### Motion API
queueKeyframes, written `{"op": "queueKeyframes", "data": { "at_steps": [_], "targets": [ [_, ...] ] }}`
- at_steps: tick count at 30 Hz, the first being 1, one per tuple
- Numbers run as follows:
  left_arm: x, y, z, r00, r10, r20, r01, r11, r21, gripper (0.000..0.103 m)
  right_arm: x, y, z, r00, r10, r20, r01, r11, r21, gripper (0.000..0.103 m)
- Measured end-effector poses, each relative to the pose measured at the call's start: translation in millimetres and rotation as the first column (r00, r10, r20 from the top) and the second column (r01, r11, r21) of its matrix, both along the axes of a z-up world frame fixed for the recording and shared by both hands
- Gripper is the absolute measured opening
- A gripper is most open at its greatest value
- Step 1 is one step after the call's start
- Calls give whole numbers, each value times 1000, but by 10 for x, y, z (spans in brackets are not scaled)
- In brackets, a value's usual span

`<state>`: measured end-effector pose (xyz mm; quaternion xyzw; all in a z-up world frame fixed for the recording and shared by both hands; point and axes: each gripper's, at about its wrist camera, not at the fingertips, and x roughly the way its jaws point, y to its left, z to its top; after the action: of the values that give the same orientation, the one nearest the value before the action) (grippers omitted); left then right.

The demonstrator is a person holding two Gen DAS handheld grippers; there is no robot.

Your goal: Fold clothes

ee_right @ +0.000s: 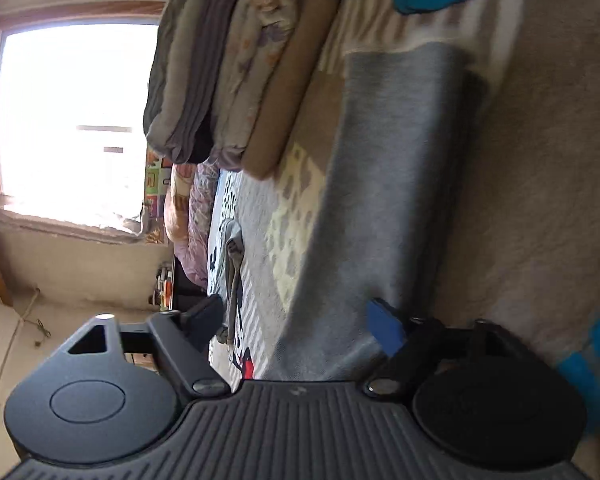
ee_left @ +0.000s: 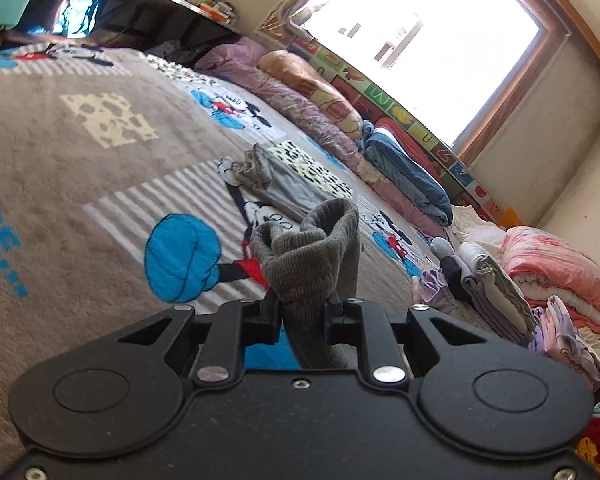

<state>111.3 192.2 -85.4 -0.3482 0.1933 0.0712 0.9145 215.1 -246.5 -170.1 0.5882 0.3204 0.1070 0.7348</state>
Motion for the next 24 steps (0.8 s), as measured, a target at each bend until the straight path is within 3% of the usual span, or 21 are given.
{"op": "queueKeyframes", "data": {
  "at_steps": [4, 5, 7, 12, 15, 16, 17, 18, 21, 24],
  "targets": [
    [-61, 113, -339, 999, 28, -44, -31, 997, -76, 16, -108, -216, 18, 1000, -20, 10, 20, 999, -27, 65],
    [-77, 130, -403, 998, 33, -49, -37, 995, -92, 16, -128, -232, 63, 1000, -24, 17, 24, 999, -45, 71],
    [-98, 153, -485, 998, 38, -53, -44, 992, -116, 16, -144, -219, 180, 999, -28, 37, 30, 997, -73, 93],
    [-102, 141, -339, 999, 21, -27, -24, 994, -111, 16, -28, 256, 334, 988, 115, 108, -115, 993, -3, 93],
    [-137, 123, -275, 1000, 4, -5, -5, 993, -116, 16, 14, 534, 148, 981, 176, 86, -170, 983, -66, 92],
    [-147, 106, -243, 1000, -2, 2, 2, 994, -109, 16, 33, 596, 44, 978, 198, 68, -189, 974, -121, 88],
    [-156, 81, -203, 1000, -8, 9, 9, 995, -97, 16, -7, 602, 2, 977, 196, 88, -181, 970, -161, 77],
    [-164, 58, -158, 1000, -16, 19, 17, 996, -85, 16, -56, 574, 20, 977, 189, 96, -175, 974, -142, 77],
    [-155, -7, -16, 998, -35, 50, 38, 998, -56, 16, -134, 513, 112, 981, 152, 119, -147, 988, -49, 90],
    [-123, -64, 81, 997, -42, 63, 44, 999, -31, 16, -167, 558, 127, 983, 127, 131, -141, 984, 106, 91]
  ]
}}
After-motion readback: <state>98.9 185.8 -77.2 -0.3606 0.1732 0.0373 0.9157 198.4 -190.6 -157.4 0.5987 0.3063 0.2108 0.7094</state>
